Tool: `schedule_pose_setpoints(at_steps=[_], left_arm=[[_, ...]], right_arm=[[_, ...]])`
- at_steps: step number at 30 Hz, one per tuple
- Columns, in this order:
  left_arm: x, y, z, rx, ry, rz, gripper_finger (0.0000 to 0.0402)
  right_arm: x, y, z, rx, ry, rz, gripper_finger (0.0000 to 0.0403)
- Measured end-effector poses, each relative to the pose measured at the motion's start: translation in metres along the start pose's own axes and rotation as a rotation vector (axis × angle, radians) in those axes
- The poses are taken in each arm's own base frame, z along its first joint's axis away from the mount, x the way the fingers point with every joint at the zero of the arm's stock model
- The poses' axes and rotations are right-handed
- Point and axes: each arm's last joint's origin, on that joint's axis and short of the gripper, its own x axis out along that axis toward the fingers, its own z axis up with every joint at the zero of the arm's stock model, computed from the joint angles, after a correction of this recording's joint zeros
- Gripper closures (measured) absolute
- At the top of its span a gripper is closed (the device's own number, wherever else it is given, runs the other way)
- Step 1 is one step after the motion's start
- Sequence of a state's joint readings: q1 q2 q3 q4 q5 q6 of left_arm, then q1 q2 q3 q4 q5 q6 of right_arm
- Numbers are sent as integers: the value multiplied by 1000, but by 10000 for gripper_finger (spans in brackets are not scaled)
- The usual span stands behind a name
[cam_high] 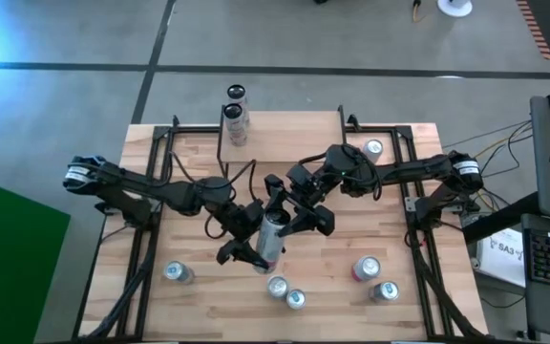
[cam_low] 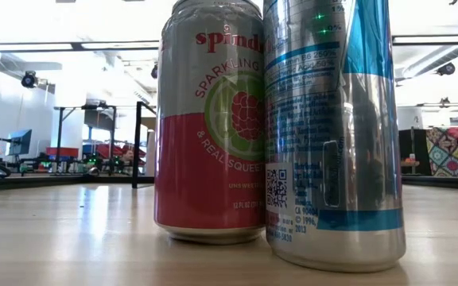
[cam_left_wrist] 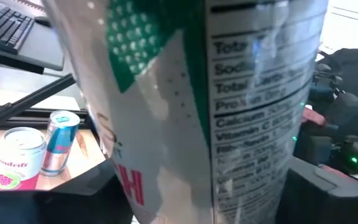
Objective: Place canned beverage on shelf
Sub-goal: Put the white-pink soda can on the shelf aligned with the other white-pink soda cans
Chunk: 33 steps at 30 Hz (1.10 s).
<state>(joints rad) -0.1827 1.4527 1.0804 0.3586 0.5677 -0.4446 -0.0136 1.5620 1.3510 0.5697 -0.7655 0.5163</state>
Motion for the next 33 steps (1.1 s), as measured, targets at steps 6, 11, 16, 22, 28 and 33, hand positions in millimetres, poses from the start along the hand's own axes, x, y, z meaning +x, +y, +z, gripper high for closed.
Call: schedule_pose_setpoints(at_steps=[6,11,16,22,28,33], left_arm=[[-3,0,2,-4,-2,0,163],[-3,0,2,-10,-1,1,140],[-6,-1,3,-25,0,21,145],[-14,-5,3,-50,23,95,161],[-32,-14,5,-30,58,256,156],[-55,-21,6,-13,54,558,155]], right_arm=[[0,0,0,-10,0,-1,141],[0,-1,0,-12,2,-2,141],[-1,-2,0,5,-4,-10,134],[-5,1,4,92,-10,-58,105],[-26,15,16,183,-6,-368,97],[-47,32,26,162,-39,-674,102]])
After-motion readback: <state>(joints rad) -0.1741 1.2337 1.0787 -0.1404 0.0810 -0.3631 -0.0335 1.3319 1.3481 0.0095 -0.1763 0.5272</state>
